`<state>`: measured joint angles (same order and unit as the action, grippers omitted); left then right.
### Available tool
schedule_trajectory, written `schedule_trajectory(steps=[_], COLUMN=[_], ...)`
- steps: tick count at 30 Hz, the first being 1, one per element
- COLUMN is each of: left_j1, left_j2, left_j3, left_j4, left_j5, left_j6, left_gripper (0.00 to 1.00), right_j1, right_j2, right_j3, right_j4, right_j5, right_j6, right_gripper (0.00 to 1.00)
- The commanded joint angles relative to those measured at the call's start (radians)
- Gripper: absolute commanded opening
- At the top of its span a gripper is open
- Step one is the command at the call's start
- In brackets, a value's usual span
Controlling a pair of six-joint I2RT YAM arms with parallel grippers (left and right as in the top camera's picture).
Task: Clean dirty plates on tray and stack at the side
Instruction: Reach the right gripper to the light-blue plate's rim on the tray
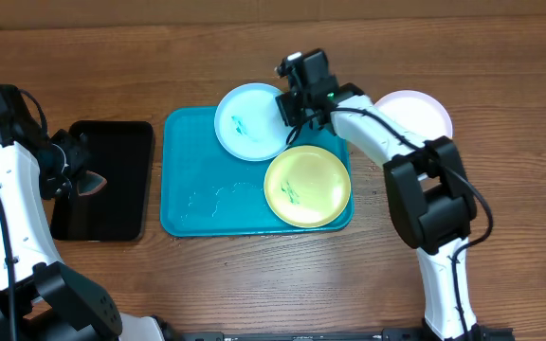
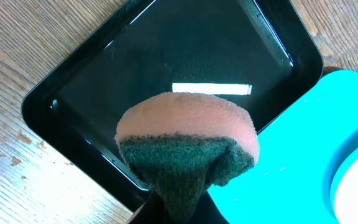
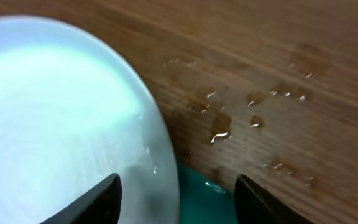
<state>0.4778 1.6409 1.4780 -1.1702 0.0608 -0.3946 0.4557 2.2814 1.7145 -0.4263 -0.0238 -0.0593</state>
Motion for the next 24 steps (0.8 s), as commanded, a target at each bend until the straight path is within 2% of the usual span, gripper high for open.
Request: schedule_trajectory(steps=[1, 5, 10, 13, 18, 23, 24], left_j1=[-0.001, -0.001, -0.001, -0.001, -0.001, -0.001, -0.001], left_j2=[0.006, 0.006, 0.006, 0.006, 0.006, 0.006, 0.006], left_j3=[0.01, 0.01, 0.01, 0.01, 0.01, 0.01, 0.01], left_j4=[0.004, 0.004, 0.004, 0.003, 0.004, 0.003, 0.003], left_j5=[0.011, 0.011, 0.011, 0.011, 0.011, 0.011, 0.011], left_j6=[-0.021, -0.021, -0.021, -0.021, -0.021, -0.021, -0.021], left_gripper=[0.07, 0.07, 0.07, 0.07, 0.08, 0.08, 0.08], right_j1=[0.008, 0.012, 0.032, 0.059, 0.135, 0.217, 0.227], right_j2=[0.006, 0.019, 0.017, 0.017, 0.017, 0.017, 0.017], right_j3=[0.007, 0.007, 0.008, 0.008, 0.009, 0.009, 0.009], right_j4=[0.013, 0.006, 0.002, -0.012, -0.071, -0.112, -0.111], right_j5=[0.045, 0.044, 0.011, -0.014, -0.031, -0.03, -0.03], right_j6=[-0.021, -0.021, -0.021, -0.02, -0.013, 0.082, 0.091], right_gripper=[0.56, 0.42, 0.14, 0.07, 0.06, 0.07, 0.09])
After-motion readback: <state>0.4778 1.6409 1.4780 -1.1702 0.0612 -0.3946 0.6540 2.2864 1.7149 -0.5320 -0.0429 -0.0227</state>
